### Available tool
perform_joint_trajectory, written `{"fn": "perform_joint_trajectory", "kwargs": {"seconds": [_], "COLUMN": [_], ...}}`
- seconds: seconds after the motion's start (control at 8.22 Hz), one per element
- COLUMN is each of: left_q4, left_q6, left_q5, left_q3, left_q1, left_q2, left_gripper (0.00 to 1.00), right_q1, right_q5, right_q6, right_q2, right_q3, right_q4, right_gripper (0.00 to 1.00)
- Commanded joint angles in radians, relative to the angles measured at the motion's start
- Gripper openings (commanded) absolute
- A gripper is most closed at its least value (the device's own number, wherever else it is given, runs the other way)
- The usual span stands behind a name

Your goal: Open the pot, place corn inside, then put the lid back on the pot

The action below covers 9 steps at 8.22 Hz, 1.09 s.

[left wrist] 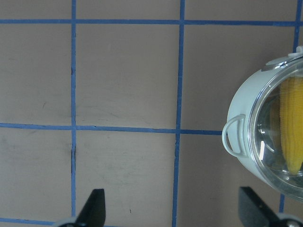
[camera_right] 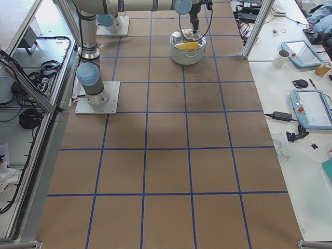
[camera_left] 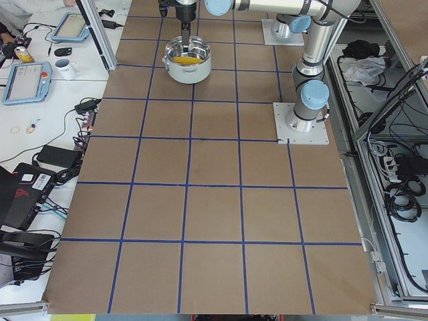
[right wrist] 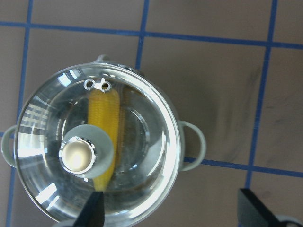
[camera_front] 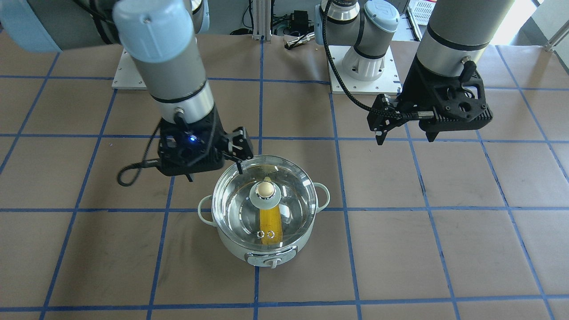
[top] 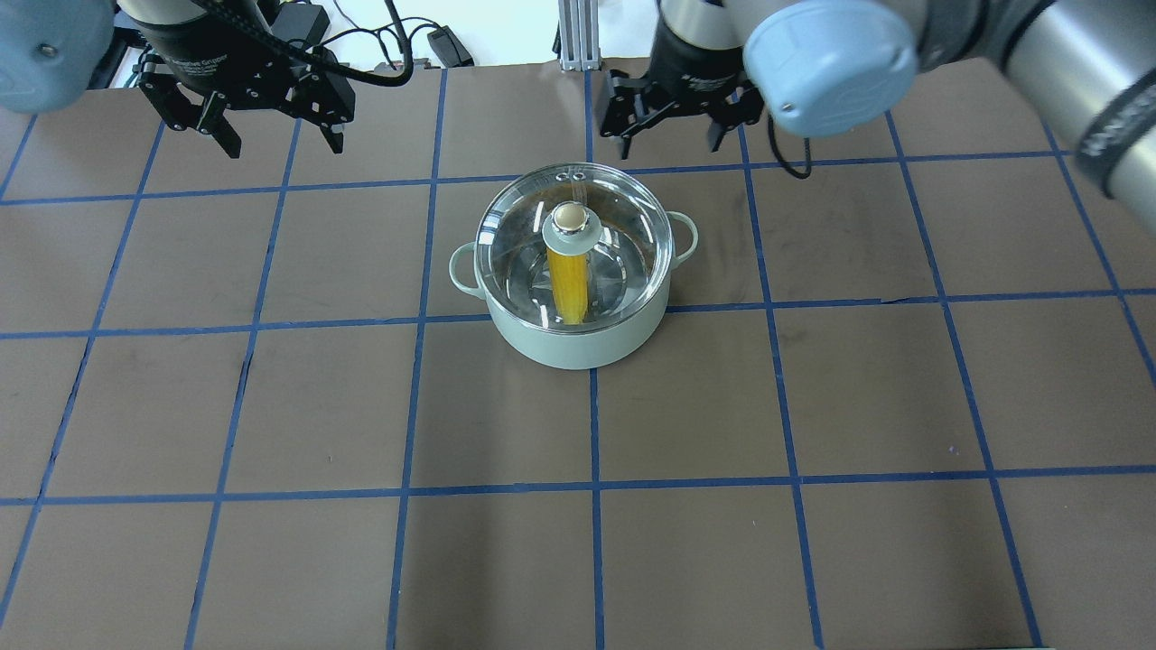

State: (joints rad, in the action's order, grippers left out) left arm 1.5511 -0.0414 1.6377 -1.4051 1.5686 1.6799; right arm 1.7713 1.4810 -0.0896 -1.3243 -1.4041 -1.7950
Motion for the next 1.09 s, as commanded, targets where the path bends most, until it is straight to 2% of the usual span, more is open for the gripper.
{"fn": "perform_joint_trajectory", "kwargs": {"seconds": [0.0, 0.12, 0.61, 0.73, 0.97], "left_q4": [-0.005, -0.009, -0.022, -0.022, -0.022], "left_q6": [0.0, -0.002, 0.002, 0.008, 0.005], "left_q5": [0.001, 0.001, -0.065, -0.059, -0.059], "left_q3": [0.0, 0.0, -0.002, -0.003, -0.003], "left_q1": [0.001, 0.001, 0.005, 0.007, 0.007], "left_q2": [0.001, 0.001, 0.001, 0.0, 0.0], "left_gripper": [1.0, 1.0, 1.0, 1.0, 1.0], "right_q1": [-0.144, -0.153, -0.142, -0.141, -0.139], "right_q5": [0.097, 0.149, 0.137, 0.136, 0.134], "right_q6": [0.24, 0.284, 0.3, 0.303, 0.315], "right_q2": [-0.209, -0.236, -0.242, -0.24, -0.237], "right_q3": [-0.004, -0.019, -0.023, -0.026, -0.027], "right_q4": [0.201, 0.244, 0.252, 0.193, 0.174], "right_gripper": [1.0, 1.0, 1.0, 1.0, 1.0]}}
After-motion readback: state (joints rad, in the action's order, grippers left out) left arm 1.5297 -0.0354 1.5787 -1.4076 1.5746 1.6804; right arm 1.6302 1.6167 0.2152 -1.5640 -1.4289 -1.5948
